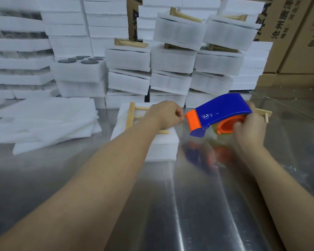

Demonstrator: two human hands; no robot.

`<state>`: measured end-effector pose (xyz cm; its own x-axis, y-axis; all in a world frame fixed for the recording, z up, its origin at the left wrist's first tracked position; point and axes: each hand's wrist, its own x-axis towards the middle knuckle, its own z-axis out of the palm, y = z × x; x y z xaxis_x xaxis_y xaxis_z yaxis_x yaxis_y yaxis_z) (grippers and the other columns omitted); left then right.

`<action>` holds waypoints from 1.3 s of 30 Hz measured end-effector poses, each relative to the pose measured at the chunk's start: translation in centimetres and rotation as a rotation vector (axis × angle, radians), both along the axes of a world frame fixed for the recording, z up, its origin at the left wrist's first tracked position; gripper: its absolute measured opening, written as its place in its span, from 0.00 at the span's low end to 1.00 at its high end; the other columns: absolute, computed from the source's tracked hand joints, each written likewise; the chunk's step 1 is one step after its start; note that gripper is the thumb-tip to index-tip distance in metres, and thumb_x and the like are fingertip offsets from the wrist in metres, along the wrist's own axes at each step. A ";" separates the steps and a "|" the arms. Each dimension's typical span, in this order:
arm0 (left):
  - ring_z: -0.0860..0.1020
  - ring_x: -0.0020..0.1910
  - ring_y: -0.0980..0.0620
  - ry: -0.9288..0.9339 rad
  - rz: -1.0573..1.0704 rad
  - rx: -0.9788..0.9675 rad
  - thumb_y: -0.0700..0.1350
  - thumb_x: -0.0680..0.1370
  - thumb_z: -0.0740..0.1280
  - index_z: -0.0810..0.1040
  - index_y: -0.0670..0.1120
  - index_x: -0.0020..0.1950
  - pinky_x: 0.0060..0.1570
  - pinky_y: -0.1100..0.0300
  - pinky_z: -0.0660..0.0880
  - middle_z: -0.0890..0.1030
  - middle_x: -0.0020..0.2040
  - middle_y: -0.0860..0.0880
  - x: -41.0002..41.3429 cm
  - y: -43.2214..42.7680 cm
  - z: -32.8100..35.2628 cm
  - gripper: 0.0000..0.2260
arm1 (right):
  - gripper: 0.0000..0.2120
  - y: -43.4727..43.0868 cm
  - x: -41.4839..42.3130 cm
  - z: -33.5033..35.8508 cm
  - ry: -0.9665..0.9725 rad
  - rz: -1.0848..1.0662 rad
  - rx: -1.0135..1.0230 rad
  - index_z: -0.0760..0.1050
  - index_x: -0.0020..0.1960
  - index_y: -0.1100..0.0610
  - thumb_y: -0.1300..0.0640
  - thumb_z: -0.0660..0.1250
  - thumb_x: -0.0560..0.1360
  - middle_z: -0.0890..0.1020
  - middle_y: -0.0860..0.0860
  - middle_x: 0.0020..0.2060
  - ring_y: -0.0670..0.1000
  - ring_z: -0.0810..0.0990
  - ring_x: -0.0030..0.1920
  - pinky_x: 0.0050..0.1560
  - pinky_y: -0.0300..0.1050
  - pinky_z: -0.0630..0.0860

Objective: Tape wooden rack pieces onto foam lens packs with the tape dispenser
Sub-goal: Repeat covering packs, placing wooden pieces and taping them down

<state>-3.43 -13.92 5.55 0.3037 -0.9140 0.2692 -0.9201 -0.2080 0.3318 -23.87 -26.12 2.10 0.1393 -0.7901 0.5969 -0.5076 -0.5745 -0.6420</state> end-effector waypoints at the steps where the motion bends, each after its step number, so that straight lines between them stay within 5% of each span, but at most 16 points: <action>1: 0.78 0.46 0.53 -0.009 0.000 -0.005 0.49 0.76 0.65 0.81 0.53 0.41 0.41 0.61 0.69 0.82 0.42 0.55 0.0 0.0 0.1 0.06 | 0.31 0.3 0.1 0.0 0.029 -0.022 -0.038 0.67 0.70 0.56 0.72 0.60 0.68 0.81 0.62 0.50 0.66 0.79 0.51 0.51 0.58 0.76; 7: 0.79 0.46 0.53 0.022 -0.031 -0.065 0.46 0.74 0.68 0.85 0.51 0.44 0.43 0.60 0.74 0.84 0.42 0.54 -0.1 0.5 0.3 0.06 | 0.30 0.6 0.7 -0.3 0.195 -0.108 -0.149 0.67 0.69 0.55 0.72 0.59 0.69 0.80 0.63 0.52 0.68 0.78 0.47 0.44 0.54 0.71; 12: 0.76 0.44 0.55 0.033 -0.033 -0.070 0.48 0.75 0.66 0.82 0.54 0.42 0.40 0.61 0.68 0.77 0.36 0.60 0.1 0.4 0.2 0.06 | 0.22 -1.1 -1.4 -0.3 0.064 -0.221 0.174 0.73 0.65 0.58 0.65 0.61 0.71 0.78 0.67 0.54 0.70 0.75 0.55 0.56 0.58 0.73; 15: 0.77 0.43 0.51 0.000 -0.008 -0.051 0.51 0.76 0.62 0.81 0.50 0.43 0.38 0.59 0.70 0.79 0.37 0.54 0.1 0.2 0.1 0.09 | 0.18 -2.0 -2.9 0.7 -0.043 -0.268 0.403 0.75 0.60 0.63 0.60 0.62 0.71 0.78 0.67 0.56 0.68 0.76 0.56 0.57 0.57 0.73; 20: 0.77 0.46 0.50 0.047 -0.005 -0.024 0.48 0.75 0.58 0.82 0.54 0.45 0.43 0.59 0.72 0.82 0.42 0.55 -0.1 0.3 0.2 0.12 | 0.16 -1.4 -3.0 1.0 -0.111 -0.166 0.627 0.73 0.54 0.62 0.51 0.62 0.74 0.79 0.62 0.52 0.64 0.83 0.35 0.41 0.56 0.82; 22: 0.77 0.48 0.52 0.082 -0.006 -0.009 0.47 0.75 0.58 0.82 0.55 0.47 0.44 0.58 0.71 0.82 0.45 0.57 -0.1 0.3 0.3 0.12 | 0.18 -1.0 -2.8 1.1 -0.165 -0.142 0.659 0.73 0.56 0.62 0.48 0.62 0.76 0.77 0.59 0.53 0.62 0.82 0.33 0.40 0.55 0.82; 24: 0.76 0.50 0.53 0.103 -0.011 -0.001 0.45 0.75 0.57 0.81 0.56 0.48 0.43 0.60 0.68 0.82 0.45 0.58 -0.1 0.3 0.4 0.14 | 0.20 -0.6 -2.6 1.4 -0.077 -0.218 0.552 0.73 0.61 0.61 0.48 0.60 0.76 0.76 0.60 0.57 0.63 0.81 0.40 0.44 0.55 0.79; 26: 0.75 0.51 0.54 0.092 -0.015 0.006 0.43 0.74 0.57 0.81 0.57 0.49 0.41 0.62 0.66 0.81 0.45 0.60 -0.2 0.4 0.5 0.15 | 0.18 -0.2 -2.5 1.8 0.081 -0.339 0.204 0.72 0.63 0.58 0.52 0.59 0.76 0.73 0.60 0.61 0.65 0.79 0.50 0.51 0.56 0.73; 29: 0.75 0.52 0.53 0.072 -0.025 0.012 0.41 0.74 0.56 0.79 0.58 0.49 0.44 0.60 0.67 0.81 0.48 0.59 0.0 0.3 0.3 0.16 | 0.13 1.9 -0.5 1.9 -0.114 -0.074 -0.051 0.76 0.55 0.52 0.61 0.59 0.73 0.79 0.54 0.53 0.54 0.79 0.48 0.46 0.46 0.71; 31: 0.76 0.52 0.53 0.075 -0.036 0.010 0.40 0.74 0.56 0.79 0.58 0.50 0.47 0.58 0.71 0.81 0.48 0.58 0.1 0.3 0.2 0.16 | 0.11 3.9 2.5 0.8 -0.280 0.223 0.183 0.77 0.50 0.53 0.63 0.59 0.74 0.82 0.55 0.45 0.48 0.80 0.42 0.45 0.42 0.75; 34: 0.77 0.51 0.53 0.072 -0.041 -0.013 0.41 0.74 0.57 0.78 0.59 0.48 0.49 0.57 0.71 0.82 0.46 0.57 0.1 0.2 0.3 0.15 | 0.11 6.2 6.3 -1.4 -0.275 0.452 0.531 0.73 0.61 0.58 0.56 0.62 0.80 0.81 0.55 0.48 0.54 0.81 0.48 0.57 0.54 0.78; 37: 0.77 0.51 0.52 0.051 -0.046 -0.012 0.42 0.74 0.57 0.77 0.60 0.46 0.45 0.57 0.69 0.82 0.47 0.57 0.2 0.1 0.2 0.14 | 0.17 6.8 7.8 -1.8 -0.494 0.592 0.727 0.68 0.66 0.57 0.53 0.64 0.80 0.82 0.55 0.44 0.52 0.85 0.41 0.43 0.43 0.81; 39: 0.76 0.51 0.51 0.020 -0.054 0.011 0.42 0.75 0.56 0.76 0.60 0.45 0.43 0.58 0.66 0.81 0.48 0.56 0.1 0.1 0.2 0.14 | 0.16 6.8 8.0 -1.8 -0.518 0.603 0.664 0.68 0.64 0.55 0.56 0.67 0.79 0.83 0.55 0.40 0.49 0.85 0.36 0.37 0.38 0.79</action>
<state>-3.29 -13.79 5.79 0.2592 -0.9320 0.2532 -0.9231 -0.1620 0.3487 -15.82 -19.29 0.32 0.4714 -0.8662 0.1656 0.1760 -0.0916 -0.9801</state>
